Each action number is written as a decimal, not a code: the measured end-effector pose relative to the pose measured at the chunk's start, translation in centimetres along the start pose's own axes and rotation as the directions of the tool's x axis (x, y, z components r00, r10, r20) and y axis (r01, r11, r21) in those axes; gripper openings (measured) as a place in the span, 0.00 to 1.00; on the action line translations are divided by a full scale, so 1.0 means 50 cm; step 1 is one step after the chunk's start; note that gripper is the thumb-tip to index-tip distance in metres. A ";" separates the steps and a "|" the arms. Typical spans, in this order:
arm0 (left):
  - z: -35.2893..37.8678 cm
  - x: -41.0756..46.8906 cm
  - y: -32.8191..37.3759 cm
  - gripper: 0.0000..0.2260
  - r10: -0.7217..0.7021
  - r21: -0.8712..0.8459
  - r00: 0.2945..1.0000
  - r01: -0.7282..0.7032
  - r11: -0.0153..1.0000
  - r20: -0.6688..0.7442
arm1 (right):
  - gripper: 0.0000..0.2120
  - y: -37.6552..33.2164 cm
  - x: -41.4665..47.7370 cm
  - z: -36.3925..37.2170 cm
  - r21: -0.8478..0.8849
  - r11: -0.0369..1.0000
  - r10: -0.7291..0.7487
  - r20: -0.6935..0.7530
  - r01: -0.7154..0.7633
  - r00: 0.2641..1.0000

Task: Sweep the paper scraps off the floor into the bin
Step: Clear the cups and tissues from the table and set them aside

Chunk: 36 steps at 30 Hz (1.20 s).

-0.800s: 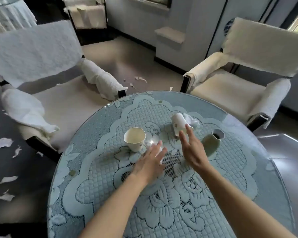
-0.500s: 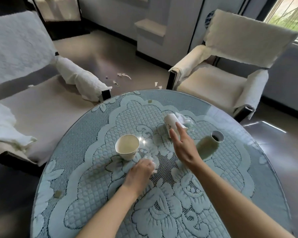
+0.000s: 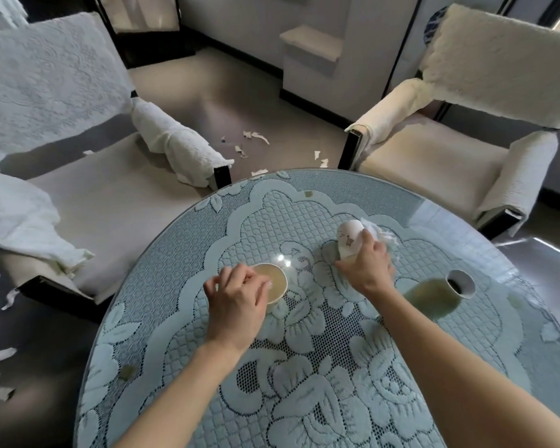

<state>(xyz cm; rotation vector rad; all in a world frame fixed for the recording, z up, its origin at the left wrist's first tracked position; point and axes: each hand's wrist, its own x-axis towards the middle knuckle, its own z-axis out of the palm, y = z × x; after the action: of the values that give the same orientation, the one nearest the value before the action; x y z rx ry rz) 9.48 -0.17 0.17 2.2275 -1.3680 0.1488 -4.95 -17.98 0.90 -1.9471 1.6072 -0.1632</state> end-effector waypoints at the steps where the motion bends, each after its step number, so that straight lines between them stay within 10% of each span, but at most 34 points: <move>1: -0.001 -0.002 -0.002 0.06 0.010 -0.002 1.000 -0.010 1.000 0.008 | 0.38 -0.003 -0.003 0.002 0.001 1.000 0.007 -0.007 -0.007 1.000; 5: 0.004 -0.015 -0.007 0.27 -0.015 0.007 0.988 0.015 1.000 0.155 | 0.37 -0.031 -0.019 0.008 -0.018 0.998 -0.056 -0.033 0.056 0.998; 16: 0.000 0.006 -0.047 0.34 -0.161 -0.201 0.986 0.164 0.966 0.031 | 0.42 -0.109 -0.010 0.009 -0.136 0.966 -0.185 0.222 0.218 0.957; 27: 0.042 0.047 -0.061 0.35 -0.166 -0.212 0.986 0.165 0.963 0.015 | 0.40 -0.104 -0.040 0.031 0.215 0.925 -0.331 0.055 0.313 0.942; 31: 0.052 0.058 -0.057 0.36 -0.143 -0.210 0.990 0.144 0.967 0.020 | 0.27 -0.075 0.021 0.018 0.228 0.972 0.017 -0.297 0.054 0.955; 36: 0.049 0.062 -0.067 0.36 -0.131 -0.211 0.991 0.132 0.968 0.021 | 0.28 0.003 0.106 0.008 0.157 0.907 0.416 -0.203 -0.390 0.886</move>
<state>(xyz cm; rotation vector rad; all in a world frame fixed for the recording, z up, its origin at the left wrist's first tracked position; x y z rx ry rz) 13.45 -2.60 -2.09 2.1313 -1.1753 -0.0505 -3.51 -22.77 -0.98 -1.5096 2.0739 -0.3138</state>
